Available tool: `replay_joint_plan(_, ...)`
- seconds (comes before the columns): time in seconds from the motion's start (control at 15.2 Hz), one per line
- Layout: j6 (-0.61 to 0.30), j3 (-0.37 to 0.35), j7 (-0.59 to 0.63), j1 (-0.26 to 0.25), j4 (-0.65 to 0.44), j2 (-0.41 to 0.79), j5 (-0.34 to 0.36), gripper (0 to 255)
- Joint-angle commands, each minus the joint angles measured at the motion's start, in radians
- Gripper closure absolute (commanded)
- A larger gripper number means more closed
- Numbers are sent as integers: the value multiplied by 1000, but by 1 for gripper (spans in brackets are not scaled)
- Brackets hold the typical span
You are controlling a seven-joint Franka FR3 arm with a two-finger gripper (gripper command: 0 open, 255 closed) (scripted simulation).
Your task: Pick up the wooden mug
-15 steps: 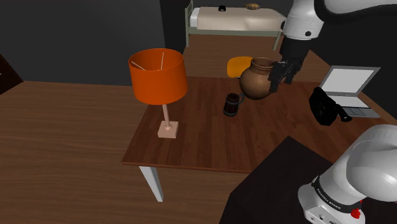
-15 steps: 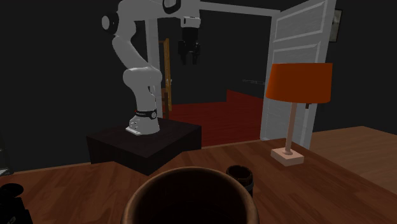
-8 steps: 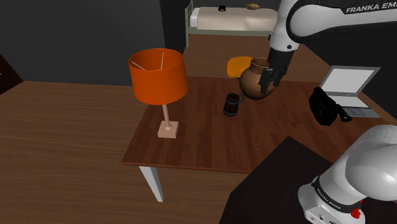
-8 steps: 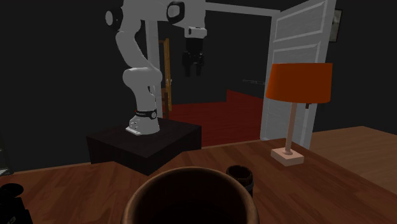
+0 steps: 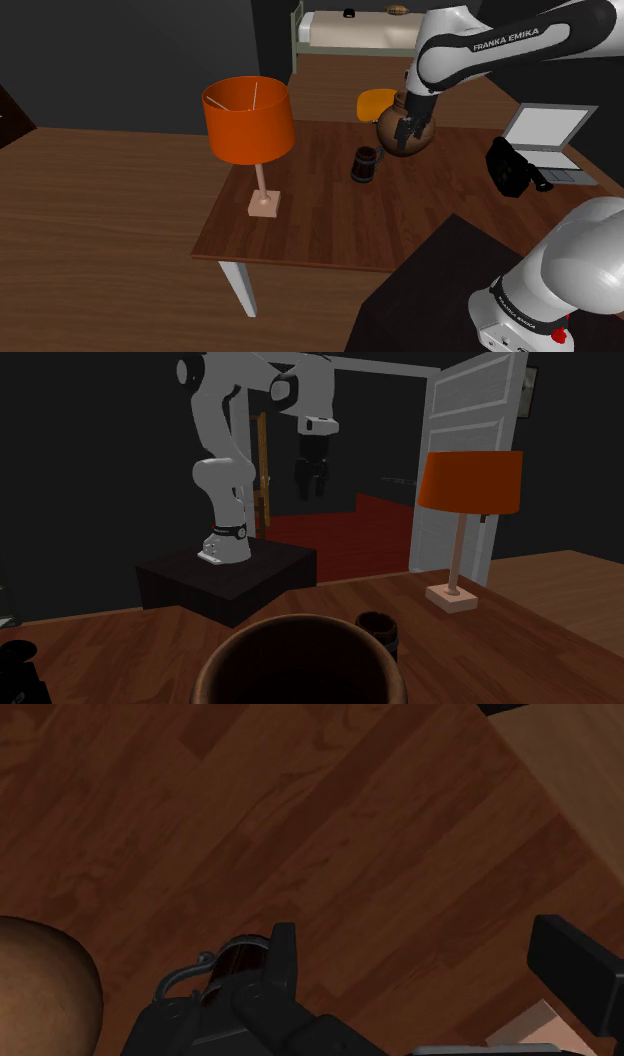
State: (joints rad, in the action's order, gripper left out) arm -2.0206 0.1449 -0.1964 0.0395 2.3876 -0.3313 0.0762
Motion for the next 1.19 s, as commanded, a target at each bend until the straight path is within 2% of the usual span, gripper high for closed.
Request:
replay_joint_plan(0.0,-52,14,-29,2,-20,66,4,0)
replay_joint_plan(0.59,-234,69,-181,30,-189,399,-24,0)
replay_joint_plan(1.12,-314,69,-307,83,-431,705,-81,0)
